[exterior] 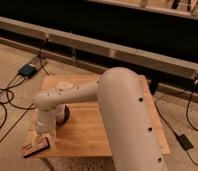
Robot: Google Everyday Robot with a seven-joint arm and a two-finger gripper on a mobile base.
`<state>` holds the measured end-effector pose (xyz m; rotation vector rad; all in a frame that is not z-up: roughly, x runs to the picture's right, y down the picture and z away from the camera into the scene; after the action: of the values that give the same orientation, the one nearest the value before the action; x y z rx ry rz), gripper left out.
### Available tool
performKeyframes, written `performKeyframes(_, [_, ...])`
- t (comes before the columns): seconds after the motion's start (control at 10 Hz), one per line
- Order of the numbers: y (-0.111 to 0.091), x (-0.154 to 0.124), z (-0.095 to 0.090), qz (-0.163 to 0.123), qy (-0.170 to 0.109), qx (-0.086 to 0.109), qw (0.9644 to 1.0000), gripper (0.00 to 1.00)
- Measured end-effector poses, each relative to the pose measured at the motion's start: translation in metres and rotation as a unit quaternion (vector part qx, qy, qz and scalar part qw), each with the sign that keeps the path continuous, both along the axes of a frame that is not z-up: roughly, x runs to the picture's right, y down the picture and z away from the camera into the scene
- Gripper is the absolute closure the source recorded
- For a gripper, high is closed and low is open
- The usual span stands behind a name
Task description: Push the eraser across the table
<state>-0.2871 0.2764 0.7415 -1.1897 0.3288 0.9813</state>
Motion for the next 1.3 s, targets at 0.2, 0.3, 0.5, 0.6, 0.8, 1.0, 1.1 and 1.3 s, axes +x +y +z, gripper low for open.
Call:
performKeyframes(0.2, [0.0,-0.007,0.0,-0.004,-0.006,0.0,1.0,0.35])
performKeyframes(0.3, [0.001,-0.009,0.0,-0.006,-0.008,-0.002,0.9999,0.35])
performKeyframes(0.5, [0.005,-0.015,0.001,-0.009,-0.013,-0.005,0.9999,0.35])
performKeyframes(0.6, [0.006,-0.017,0.001,-0.01,-0.015,-0.007,0.9998,0.35])
performKeyframes(0.8, [0.008,-0.024,0.0,-0.013,-0.022,-0.009,0.9996,0.35])
performKeyframes(1.0, [0.01,-0.034,-0.003,-0.021,-0.031,-0.011,0.9992,0.35])
performKeyframes(1.1, [0.012,-0.043,-0.006,-0.027,-0.04,-0.011,0.9988,0.35])
performKeyframes(1.3, [0.018,-0.06,-0.012,-0.041,-0.055,-0.013,0.9975,0.35])
